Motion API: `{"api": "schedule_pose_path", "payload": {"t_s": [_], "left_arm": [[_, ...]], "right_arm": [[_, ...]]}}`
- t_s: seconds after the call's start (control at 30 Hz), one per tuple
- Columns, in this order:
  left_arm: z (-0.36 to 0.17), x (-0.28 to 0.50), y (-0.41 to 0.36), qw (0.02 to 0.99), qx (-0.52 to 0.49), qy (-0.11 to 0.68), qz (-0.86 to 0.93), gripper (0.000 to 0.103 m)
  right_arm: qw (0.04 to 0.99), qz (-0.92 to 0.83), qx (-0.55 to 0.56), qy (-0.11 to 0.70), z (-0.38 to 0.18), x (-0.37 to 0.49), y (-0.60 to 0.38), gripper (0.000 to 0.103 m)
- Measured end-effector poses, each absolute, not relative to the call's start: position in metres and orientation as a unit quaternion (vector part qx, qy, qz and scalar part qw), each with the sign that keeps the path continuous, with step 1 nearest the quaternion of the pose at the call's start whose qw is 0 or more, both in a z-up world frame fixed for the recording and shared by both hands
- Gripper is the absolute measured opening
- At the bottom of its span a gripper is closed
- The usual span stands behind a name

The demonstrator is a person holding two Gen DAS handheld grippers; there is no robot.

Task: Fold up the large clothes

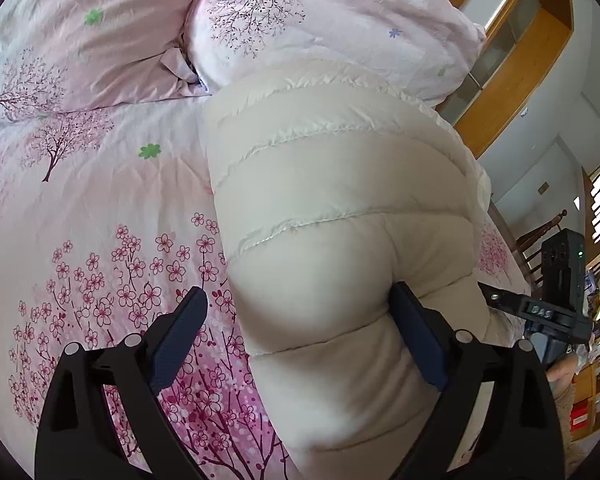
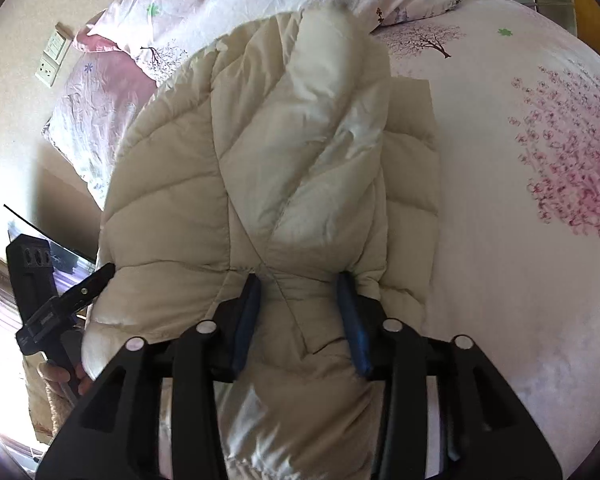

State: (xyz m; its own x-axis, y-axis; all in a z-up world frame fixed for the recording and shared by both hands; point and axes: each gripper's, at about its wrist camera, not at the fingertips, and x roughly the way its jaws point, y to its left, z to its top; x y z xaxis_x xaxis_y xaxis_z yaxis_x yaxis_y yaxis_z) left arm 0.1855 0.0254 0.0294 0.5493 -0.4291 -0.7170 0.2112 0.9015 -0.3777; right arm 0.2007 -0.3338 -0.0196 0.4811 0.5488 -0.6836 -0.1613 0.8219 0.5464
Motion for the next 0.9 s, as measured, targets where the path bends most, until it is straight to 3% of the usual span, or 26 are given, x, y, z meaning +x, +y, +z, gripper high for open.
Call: {"api": "schedule_pose_path", "payload": {"t_s": [0.03,0.13,0.23,0.47,0.9], "left_arm": [[0.031,0.185,0.026,0.872,-0.126,0.436,-0.184,0.093],[0.035,0.185,0.033,0.87,-0.146,0.429,-0.193,0.093],[0.035,0.19,0.045,0.858,-0.197,0.424,-0.211,0.093],[0.024,0.21,0.053,0.822,-0.249,0.451,-0.242,0.093],[0.0,0.241,0.049,0.769,-0.309,0.484,-0.282,0.093]], "right_arm": [[0.833,0.218,0.212,0.462,-0.015,0.2,-0.335,0.064],[0.845,0.216,0.221,0.437,0.007,0.192,-0.35,0.088],[0.85,0.209,0.242,0.419,0.02,0.193,-0.372,0.101],[0.787,0.226,0.339,0.463,-0.005,0.233,-0.403,0.101],[0.744,0.282,0.317,0.516,-0.038,0.29,-0.371,0.101]]}}
